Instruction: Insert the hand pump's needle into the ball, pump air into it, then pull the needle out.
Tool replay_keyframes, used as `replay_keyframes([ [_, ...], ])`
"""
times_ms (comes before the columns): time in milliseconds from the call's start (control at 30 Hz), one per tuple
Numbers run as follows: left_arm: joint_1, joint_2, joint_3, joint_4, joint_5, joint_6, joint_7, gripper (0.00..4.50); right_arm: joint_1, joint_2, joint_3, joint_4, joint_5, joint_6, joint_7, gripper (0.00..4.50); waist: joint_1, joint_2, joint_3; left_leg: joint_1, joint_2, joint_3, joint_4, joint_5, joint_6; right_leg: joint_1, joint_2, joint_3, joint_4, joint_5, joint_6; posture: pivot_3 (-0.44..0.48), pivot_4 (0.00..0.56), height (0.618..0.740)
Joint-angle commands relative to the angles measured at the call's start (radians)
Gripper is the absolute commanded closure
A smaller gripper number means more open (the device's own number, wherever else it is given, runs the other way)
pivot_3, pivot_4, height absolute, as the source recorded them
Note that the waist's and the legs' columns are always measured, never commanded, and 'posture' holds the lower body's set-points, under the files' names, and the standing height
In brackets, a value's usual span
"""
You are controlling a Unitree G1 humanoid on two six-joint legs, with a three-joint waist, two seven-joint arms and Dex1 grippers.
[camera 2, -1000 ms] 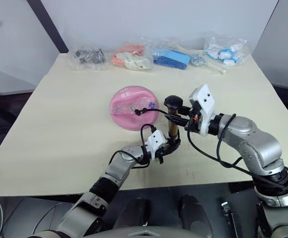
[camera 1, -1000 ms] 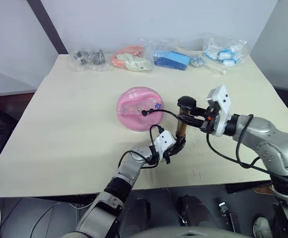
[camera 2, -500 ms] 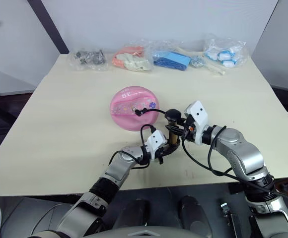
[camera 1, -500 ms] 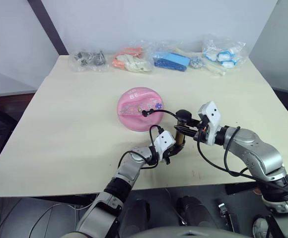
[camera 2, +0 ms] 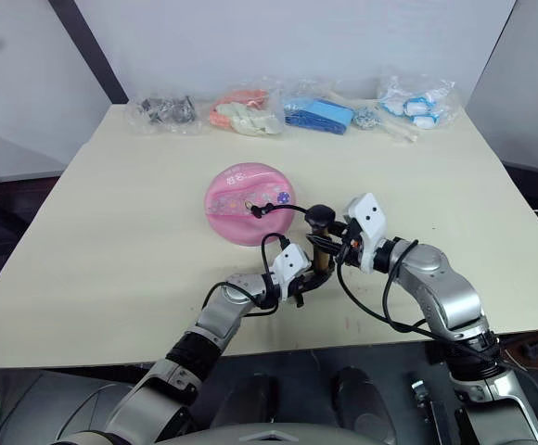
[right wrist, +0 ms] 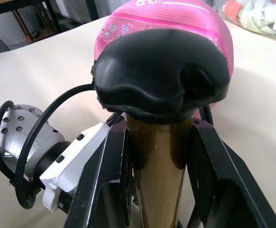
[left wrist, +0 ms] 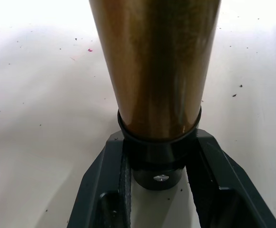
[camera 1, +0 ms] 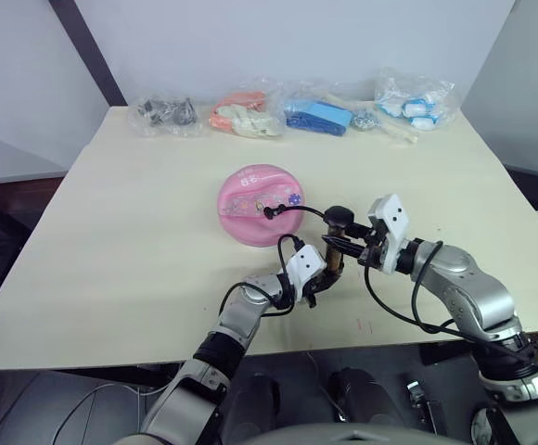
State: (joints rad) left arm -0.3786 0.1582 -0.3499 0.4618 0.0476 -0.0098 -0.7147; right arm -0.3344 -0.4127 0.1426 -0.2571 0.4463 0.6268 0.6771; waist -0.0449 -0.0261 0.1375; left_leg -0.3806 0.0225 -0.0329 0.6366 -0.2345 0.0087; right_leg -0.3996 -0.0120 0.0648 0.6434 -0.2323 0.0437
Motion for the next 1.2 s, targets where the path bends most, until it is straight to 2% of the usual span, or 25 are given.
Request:
replay_keyframes([
  [33,0.031,0.015,-0.023,0.038,0.025,0.021,-0.015,3.4,-0.072,-0.033,-0.075,-0.106,0.093,0.13,-0.016,3.49,0.001,0.001,0.002,-0.001,0.0,0.0,0.0,0.0,0.0,-0.001,0.0,0.0,0.0,0.0,0.0,0.0,0.15,0.74],
  [267,0.028,0.012,-0.024,0.049,0.027,0.015,-0.013,3.4,-0.209,-0.093,-0.219,-0.226,0.253,0.309,-0.062,3.49,0.008,0.005,0.007,-0.016,-0.002,-0.002,0.001,0.0,0.0,-0.013,-0.002,-0.001,0.0,0.004,0.003,0.0,0.15,0.74],
  [567,0.022,0.008,-0.022,0.061,0.026,0.008,-0.009,3.4,-0.319,-0.159,-0.316,-0.244,0.375,0.395,-0.105,3.49,0.007,0.005,0.009,-0.016,-0.003,-0.001,0.001,0.0,0.0,-0.013,-0.003,-0.002,-0.001,0.003,0.005,0.0,0.15,0.74],
  [800,0.016,0.008,-0.02,0.062,0.026,0.008,-0.011,3.4,-0.113,-0.119,-0.163,-0.225,0.264,0.282,-0.105,3.49,0.008,0.005,0.008,-0.016,-0.003,-0.001,0.001,0.0,0.0,-0.012,-0.003,-0.002,-0.001,0.003,0.005,0.0,0.15,0.74],
  [933,0.016,0.011,-0.019,0.056,0.024,0.011,-0.013,3.4,0.005,-0.085,-0.049,-0.149,0.162,0.182,-0.089,3.49,0.004,0.003,0.006,-0.012,-0.003,-0.001,0.002,0.0,0.0,-0.009,-0.003,-0.001,0.0,0.003,0.005,0.0,0.15,0.74],
  [1100,0.02,0.016,-0.018,0.047,0.023,0.013,-0.014,3.4,0.08,-0.045,0.067,-0.025,0.042,0.061,-0.063,3.49,0.002,0.001,0.004,-0.002,-0.001,0.0,0.0,0.0,0.0,-0.002,-0.002,-0.001,-0.001,0.0,0.0,0.0,0.15,0.74],
  [1200,0.021,0.019,-0.016,0.043,0.022,0.015,-0.012,3.4,0.115,-0.02,0.128,0.074,-0.032,-0.011,-0.045,3.49,0.001,-0.001,0.002,-0.001,-0.001,0.0,0.0,0.0,0.0,-0.001,-0.002,-0.001,0.0,0.0,0.0,0.0,0.15,0.74],
])
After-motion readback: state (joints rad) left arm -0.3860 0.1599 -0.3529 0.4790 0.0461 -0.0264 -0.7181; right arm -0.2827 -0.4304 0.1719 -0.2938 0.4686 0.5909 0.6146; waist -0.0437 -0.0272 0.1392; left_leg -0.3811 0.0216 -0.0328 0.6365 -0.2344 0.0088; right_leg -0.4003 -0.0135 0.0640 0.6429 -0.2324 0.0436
